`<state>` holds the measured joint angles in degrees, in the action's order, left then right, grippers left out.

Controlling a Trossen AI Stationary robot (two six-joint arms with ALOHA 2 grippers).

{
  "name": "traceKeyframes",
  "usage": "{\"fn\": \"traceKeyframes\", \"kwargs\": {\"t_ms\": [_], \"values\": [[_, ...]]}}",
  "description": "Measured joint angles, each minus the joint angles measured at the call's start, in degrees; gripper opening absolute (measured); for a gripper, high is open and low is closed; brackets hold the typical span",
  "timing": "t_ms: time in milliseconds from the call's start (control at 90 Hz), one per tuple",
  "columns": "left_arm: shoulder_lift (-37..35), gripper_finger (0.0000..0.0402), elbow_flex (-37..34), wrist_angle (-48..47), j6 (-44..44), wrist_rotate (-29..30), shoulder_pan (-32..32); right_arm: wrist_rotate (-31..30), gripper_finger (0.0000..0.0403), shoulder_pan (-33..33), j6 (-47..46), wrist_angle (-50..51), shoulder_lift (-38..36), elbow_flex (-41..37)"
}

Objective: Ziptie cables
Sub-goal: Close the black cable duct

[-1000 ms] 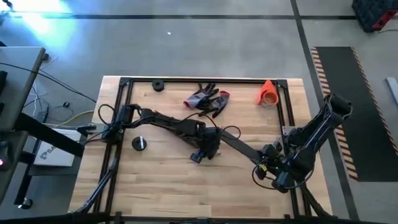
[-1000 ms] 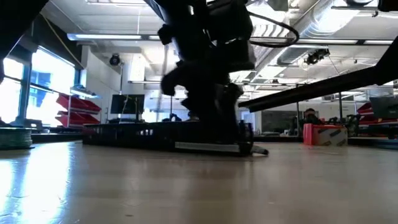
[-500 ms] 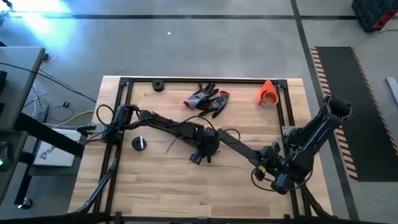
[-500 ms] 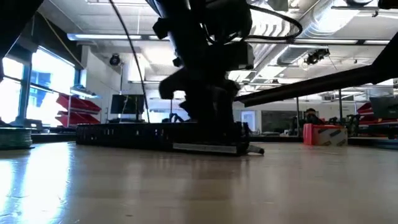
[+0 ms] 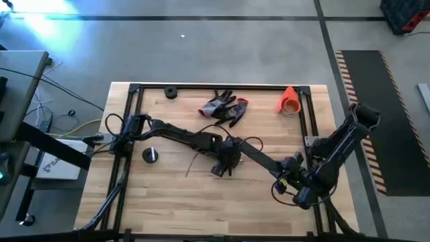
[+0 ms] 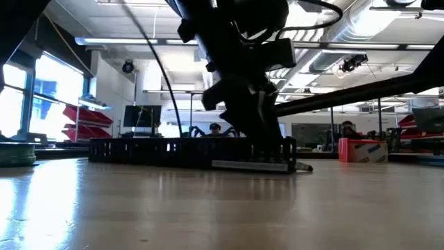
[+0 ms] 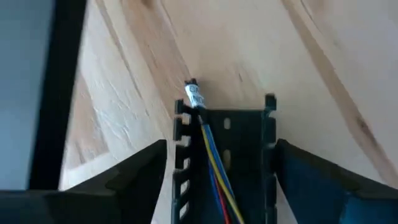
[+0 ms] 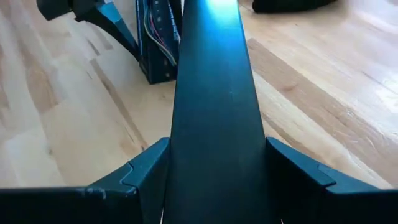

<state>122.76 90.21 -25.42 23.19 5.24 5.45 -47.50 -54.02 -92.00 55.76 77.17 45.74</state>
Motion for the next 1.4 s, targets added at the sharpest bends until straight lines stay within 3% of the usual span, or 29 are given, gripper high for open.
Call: {"fn": "traceKeyframes", "kwargs": {"t_ms": [378,578,756,867,1111,1400], "values": [[1.5,0.0273,-5.2,14.5,0.9,2.2,0.2,-1.2,0.0207,0.0,-2.3,15.8,0.0,8.3],[1.0,0.0254,-8.3,15.4,3.1,1.5,-0.8,3.1,0.0206,0.0,-2.8,22.3,-0.1,12.3],[-0.8,0.0231,-11.2,13.6,4.1,1.3,-1.8,8.3,0.0206,0.0,-6.8,22.5,-0.1,11.3],[-3.0,0.0227,-13.0,11.1,6.5,1.7,-1.9,10.5,0.0206,-0.2,-8.6,21.1,-0.1,10.0],[-8.0,0.0227,-18.1,7.8,9.5,0.8,-3.1,8.6,0.0206,-2.0,-7.8,13.2,0.2,9.7],[-9.1,0.0227,-20.9,12.7,3.4,-3.1,-0.1,5.7,0.0206,-4.9,3.9,-1.8,5.3,9.7]]}}
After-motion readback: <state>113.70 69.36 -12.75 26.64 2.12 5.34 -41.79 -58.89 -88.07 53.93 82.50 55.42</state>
